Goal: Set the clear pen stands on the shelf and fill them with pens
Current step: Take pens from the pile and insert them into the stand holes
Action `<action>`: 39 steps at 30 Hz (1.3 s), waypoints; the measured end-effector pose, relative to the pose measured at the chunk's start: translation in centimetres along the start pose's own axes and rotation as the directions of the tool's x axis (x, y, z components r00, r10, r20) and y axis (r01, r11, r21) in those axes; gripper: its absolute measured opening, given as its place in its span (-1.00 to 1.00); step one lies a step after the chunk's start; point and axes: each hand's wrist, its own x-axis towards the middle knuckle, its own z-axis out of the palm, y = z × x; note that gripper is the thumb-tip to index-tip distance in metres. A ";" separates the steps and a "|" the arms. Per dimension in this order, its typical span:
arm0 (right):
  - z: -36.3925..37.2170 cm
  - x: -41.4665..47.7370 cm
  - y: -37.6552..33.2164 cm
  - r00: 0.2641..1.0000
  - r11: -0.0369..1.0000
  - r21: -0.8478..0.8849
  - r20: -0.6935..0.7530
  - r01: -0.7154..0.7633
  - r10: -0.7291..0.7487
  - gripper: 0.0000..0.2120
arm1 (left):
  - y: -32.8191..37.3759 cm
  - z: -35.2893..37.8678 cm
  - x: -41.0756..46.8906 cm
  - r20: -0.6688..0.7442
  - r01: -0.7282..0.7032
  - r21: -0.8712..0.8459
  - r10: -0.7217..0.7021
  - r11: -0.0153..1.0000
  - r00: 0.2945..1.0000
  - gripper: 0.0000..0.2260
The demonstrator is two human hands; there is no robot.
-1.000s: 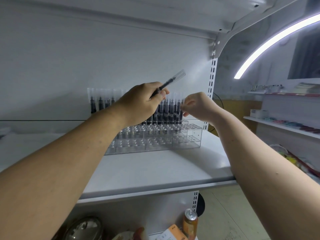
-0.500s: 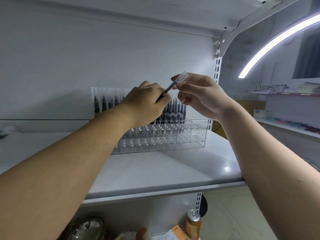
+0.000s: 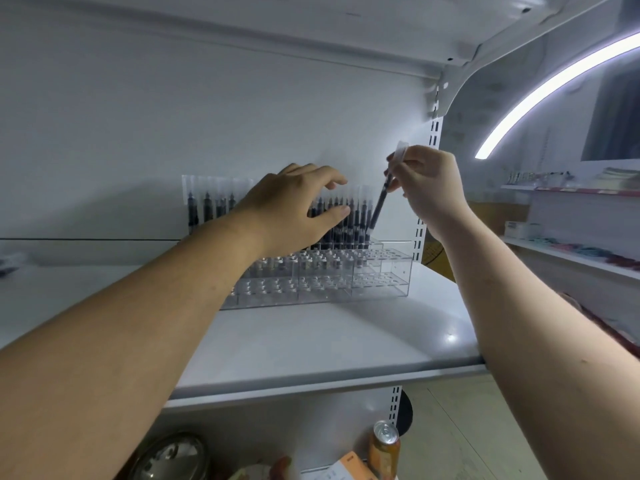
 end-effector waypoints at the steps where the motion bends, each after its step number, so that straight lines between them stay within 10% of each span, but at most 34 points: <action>1: 0.0 0.0 0.3 1.000 0.998 -0.055 0.022 0.022 -0.021 -0.86 | -0.1 0.0 0.0 -0.010 -0.002 0.001 0.003 1.000 1.000 -0.54; 23: 0.0 -0.8 1.0 0.884 0.901 -0.429 0.391 -0.071 0.256 -0.84 | -0.6 0.2 0.2 -0.076 -0.008 -0.013 0.007 1.000 0.997 -0.59; 33: 1.3 -0.6 -0.9 0.987 0.957 -0.256 0.114 0.137 -0.111 -0.66 | -1.2 -2.5 0.4 -0.181 0.005 0.134 0.020 0.991 0.983 -0.60; 39: 5.5 -0.9 -8.2 0.926 0.897 -0.280 0.263 0.341 -0.270 -0.57 | -4.1 -8.8 -1.6 -0.143 0.254 0.109 -0.238 0.961 0.961 -0.59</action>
